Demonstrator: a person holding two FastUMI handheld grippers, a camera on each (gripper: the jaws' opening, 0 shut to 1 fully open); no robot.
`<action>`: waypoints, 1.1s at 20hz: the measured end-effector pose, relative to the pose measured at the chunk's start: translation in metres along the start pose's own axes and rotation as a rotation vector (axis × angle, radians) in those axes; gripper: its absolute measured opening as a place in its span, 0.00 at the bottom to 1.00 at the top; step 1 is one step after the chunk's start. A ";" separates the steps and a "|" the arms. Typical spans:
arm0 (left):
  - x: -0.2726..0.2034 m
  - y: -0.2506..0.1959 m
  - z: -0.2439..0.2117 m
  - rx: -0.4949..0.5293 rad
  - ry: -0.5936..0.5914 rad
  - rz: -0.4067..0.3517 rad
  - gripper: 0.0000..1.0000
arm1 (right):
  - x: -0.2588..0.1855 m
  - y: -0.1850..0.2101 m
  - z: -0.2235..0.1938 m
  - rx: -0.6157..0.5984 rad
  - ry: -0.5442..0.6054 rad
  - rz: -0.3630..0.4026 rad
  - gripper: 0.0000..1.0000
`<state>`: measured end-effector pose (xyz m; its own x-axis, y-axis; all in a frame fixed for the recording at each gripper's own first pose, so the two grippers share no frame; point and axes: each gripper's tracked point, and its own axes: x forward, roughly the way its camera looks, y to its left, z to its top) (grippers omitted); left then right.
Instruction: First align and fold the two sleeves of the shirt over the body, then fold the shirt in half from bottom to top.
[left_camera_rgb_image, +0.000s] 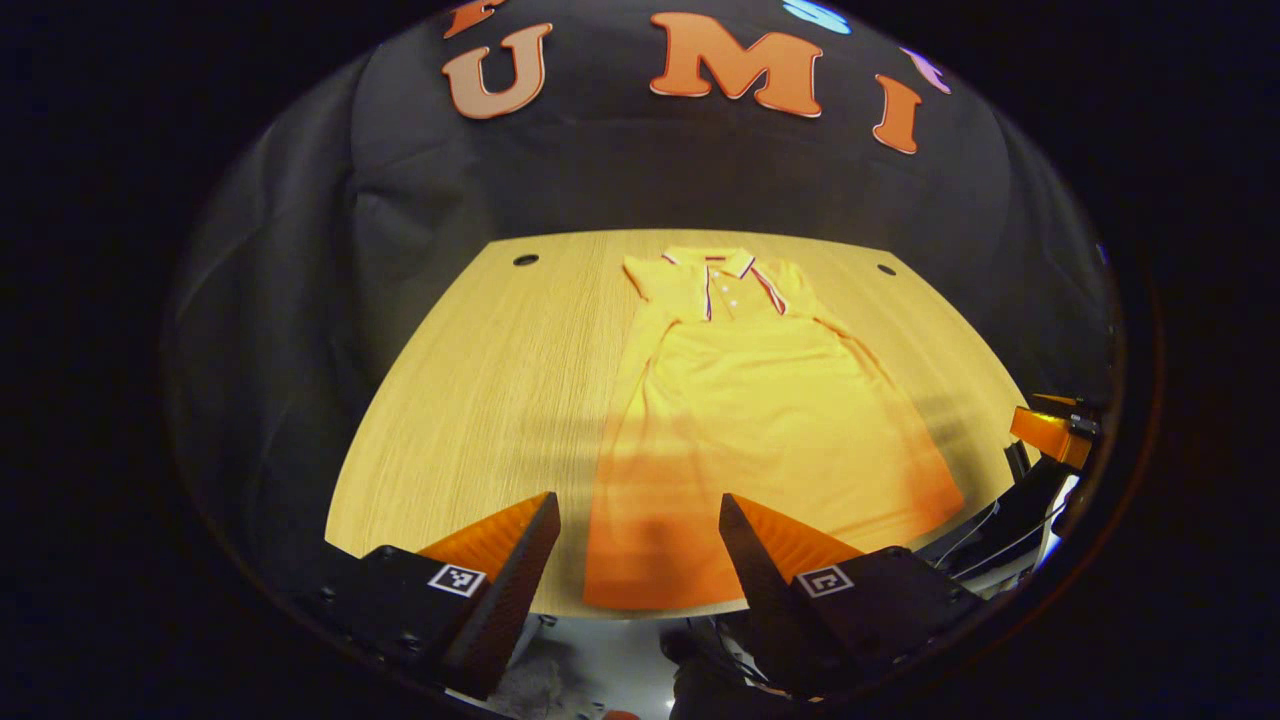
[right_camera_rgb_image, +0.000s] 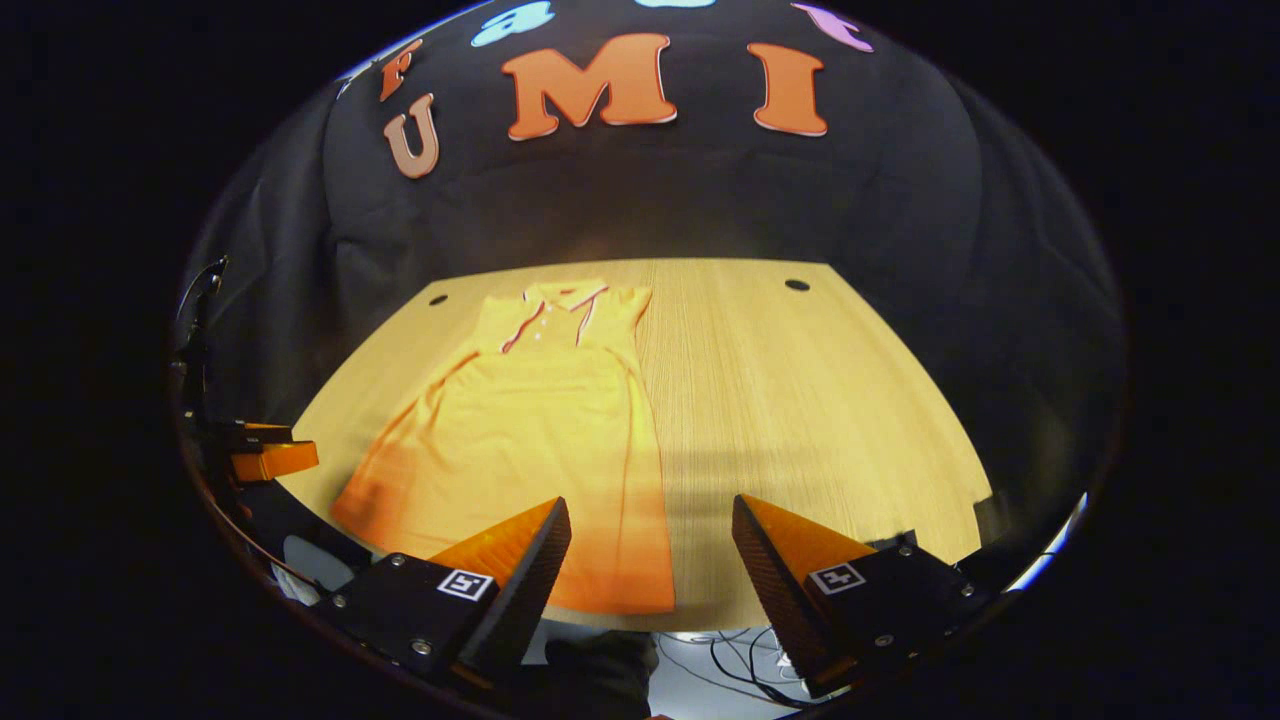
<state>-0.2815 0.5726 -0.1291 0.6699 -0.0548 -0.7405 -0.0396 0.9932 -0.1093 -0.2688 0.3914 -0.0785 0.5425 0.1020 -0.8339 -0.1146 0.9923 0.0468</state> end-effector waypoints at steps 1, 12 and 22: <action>0.009 0.000 -0.012 -0.018 0.044 -0.011 0.97 | 0.005 0.001 -0.014 0.005 0.041 0.010 0.99; 0.057 0.033 -0.062 -0.058 0.234 0.037 0.99 | 0.038 0.003 -0.109 -0.015 0.370 0.022 0.99; 0.068 0.038 -0.078 -0.023 0.404 0.017 0.98 | 0.044 0.022 -0.117 -0.114 0.458 0.004 0.95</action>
<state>-0.2952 0.5982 -0.2354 0.3239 -0.0789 -0.9428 -0.0673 0.9921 -0.1062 -0.3450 0.4090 -0.1785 0.1219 0.0392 -0.9918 -0.2205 0.9753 0.0114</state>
